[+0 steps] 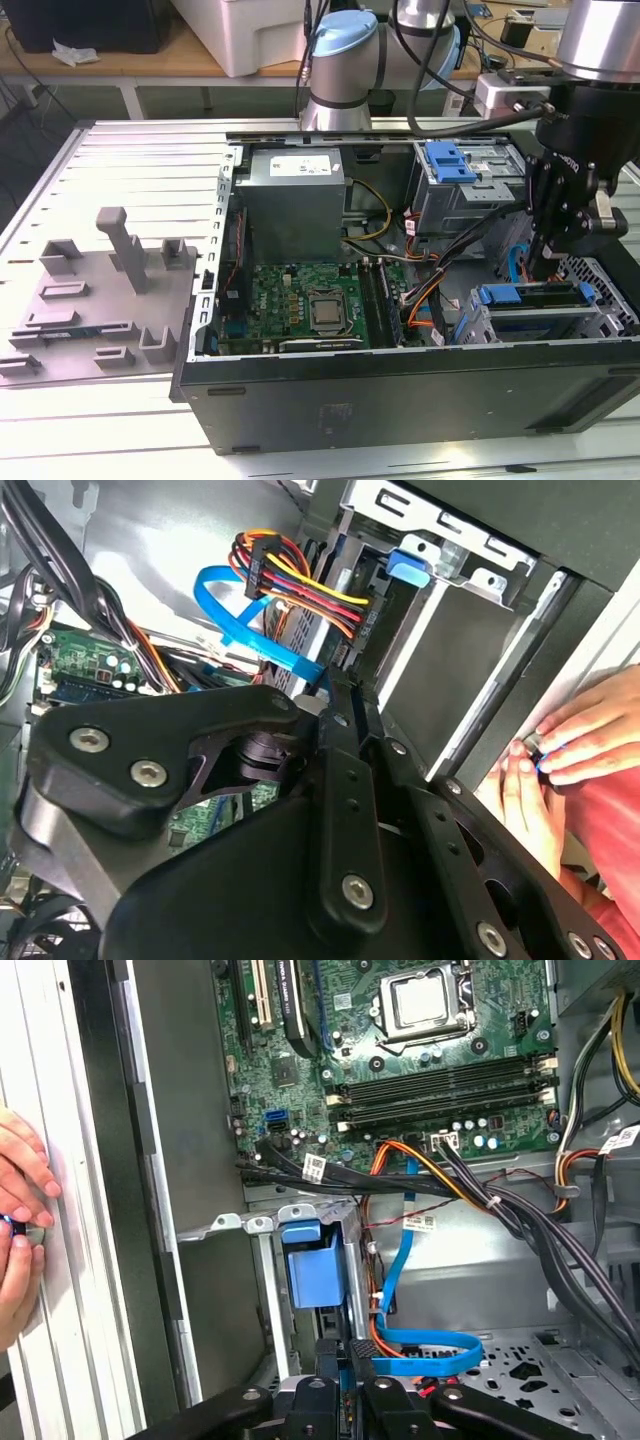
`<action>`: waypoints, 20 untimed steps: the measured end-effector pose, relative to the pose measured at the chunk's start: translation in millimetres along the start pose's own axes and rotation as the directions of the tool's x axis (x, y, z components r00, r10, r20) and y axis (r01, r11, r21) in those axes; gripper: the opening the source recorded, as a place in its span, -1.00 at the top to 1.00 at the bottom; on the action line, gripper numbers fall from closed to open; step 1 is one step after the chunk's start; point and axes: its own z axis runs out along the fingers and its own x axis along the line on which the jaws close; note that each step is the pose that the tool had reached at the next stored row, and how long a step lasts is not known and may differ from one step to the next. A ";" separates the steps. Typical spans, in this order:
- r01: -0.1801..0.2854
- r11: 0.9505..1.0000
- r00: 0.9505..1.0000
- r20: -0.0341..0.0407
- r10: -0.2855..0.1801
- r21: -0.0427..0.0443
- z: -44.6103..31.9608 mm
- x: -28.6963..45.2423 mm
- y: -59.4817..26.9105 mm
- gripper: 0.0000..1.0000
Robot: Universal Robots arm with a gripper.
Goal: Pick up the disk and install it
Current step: 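Insert the second disk wire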
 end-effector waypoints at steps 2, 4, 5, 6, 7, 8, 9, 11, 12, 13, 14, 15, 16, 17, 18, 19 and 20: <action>0.000 1.000 1.000 0.019 0.000 -0.003 0.7 3.1 -0.4 0.68; 0.000 1.000 0.999 0.050 0.000 -0.007 1.3 6.5 -0.8 0.68; 0.000 1.000 0.998 0.057 0.001 -0.008 1.5 7.2 -0.9 0.68; 0.000 1.000 0.998 0.067 0.001 -0.009 1.7 8.1 -1.1 0.68; 0.000 1.000 0.997 0.073 0.000 -0.010 1.8 9.0 -1.2 0.68; 0.001 1.000 0.997 0.076 0.000 -0.010 2.0 9.7 -1.5 0.68; 0.001 1.000 0.997 0.077 0.000 -0.011 2.2 10.4 -2.0 0.68; 0.002 1.000 0.997 0.076 -0.001 -0.015 2.6 11.8 -3.2 0.68; 0.003 1.000 0.997 0.076 -0.002 -0.016 2.9 12.4 -3.9 0.68; 0.005 1.000 0.997 0.076 -0.003 -0.021 3.4 13.0 -5.6 0.68; 0.007 1.000 0.997 0.076 -0.005 -0.025 3.9 12.9 -7.0 0.68; 0.009 1.000 0.997 0.075 -0.007 -0.028 4.3 12.7 -8.2 0.68; 0.011 0.999 0.997 0.075 -0.009 -0.030 4.7 12.6 -8.9 0.68; 0.012 0.999 0.997 0.075 -0.010 -0.032 5.0 12.5 -9.4 0.68; 0.014 0.999 0.997 0.074 -0.012 -0.034 5.5 12.3 -10.1 0.68; 0.017 0.999 0.997 0.074 -0.014 -0.037 6.4 12.1 -10.6 0.68; 0.019 0.999 0.997 0.074 -0.016 -0.039 7.1 11.9 -10.8 0.68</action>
